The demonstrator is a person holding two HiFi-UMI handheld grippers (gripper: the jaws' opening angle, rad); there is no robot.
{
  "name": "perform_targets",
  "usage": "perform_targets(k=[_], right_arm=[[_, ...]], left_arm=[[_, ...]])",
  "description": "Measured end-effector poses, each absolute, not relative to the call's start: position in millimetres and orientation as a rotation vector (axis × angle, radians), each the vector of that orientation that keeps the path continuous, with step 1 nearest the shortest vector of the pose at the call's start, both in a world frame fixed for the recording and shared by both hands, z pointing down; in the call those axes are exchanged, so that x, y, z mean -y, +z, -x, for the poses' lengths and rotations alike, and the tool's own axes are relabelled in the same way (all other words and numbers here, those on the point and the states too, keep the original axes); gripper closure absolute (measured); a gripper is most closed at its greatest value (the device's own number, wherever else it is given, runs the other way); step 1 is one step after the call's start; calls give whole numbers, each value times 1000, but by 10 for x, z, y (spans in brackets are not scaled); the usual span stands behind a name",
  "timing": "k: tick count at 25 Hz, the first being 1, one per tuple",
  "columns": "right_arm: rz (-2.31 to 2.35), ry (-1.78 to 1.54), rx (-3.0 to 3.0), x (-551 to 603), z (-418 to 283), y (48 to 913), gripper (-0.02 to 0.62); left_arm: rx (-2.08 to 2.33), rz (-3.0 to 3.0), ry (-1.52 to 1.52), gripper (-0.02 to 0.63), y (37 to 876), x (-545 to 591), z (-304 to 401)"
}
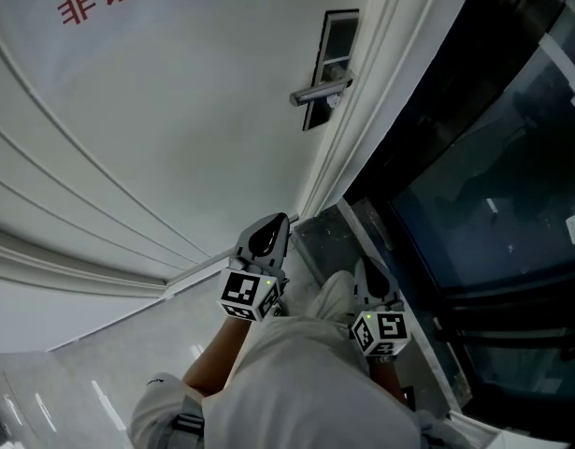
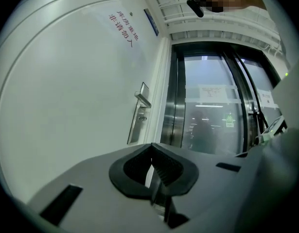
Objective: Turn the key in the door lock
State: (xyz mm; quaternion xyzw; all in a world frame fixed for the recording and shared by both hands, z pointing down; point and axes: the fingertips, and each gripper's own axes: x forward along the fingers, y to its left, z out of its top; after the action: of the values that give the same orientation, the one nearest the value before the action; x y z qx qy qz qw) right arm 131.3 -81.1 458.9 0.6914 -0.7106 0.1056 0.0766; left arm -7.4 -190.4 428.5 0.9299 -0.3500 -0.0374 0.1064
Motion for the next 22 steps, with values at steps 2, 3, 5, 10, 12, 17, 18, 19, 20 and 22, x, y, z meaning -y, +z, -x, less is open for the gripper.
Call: perform_targets(k=[2, 3, 5, 10, 12, 17, 18, 19, 20, 22], right_arm=[[-2038, 321, 2137, 877, -1296, 4621, 595], [-2024, 325, 2142, 923, -1301, 4633, 595], [-2000, 332, 2155, 1057, -1327, 4658, 595], [-1916, 308, 2223, 1460, -1363, 4688, 595], [-1873, 266, 2246, 1627, -1380, 4666, 595], [-1821, -40, 2224, 2154, -1551, 4365, 595], [-1803, -108, 2225, 2268, -1558, 4289, 595], [-1770, -179, 2220, 2379, -1553, 4220, 595], [-1721, -252, 2203, 2485, -1540, 4163, 595], [-1618, -411, 2137, 2674, -1507, 4055, 595]], left_arm=[[1061, -2738, -117, 597, 4261, 1952, 71], [1071, -2750, -126, 597, 4234, 1977, 62], [1101, -2766, -135, 597, 4196, 2059, 60], [1219, -2692, -94, 597, 4337, 2328, 136], [1262, -2660, -86, 597, 4376, 2437, 140], [1302, -2694, -119, 597, 4194, 2652, -27], [1311, -2705, -126, 597, 4147, 2687, -50], [1315, -2712, -127, 597, 4114, 2715, -71], [1319, -2720, -128, 597, 4086, 2743, -90], [1330, -2736, -132, 597, 4025, 2805, -124]])
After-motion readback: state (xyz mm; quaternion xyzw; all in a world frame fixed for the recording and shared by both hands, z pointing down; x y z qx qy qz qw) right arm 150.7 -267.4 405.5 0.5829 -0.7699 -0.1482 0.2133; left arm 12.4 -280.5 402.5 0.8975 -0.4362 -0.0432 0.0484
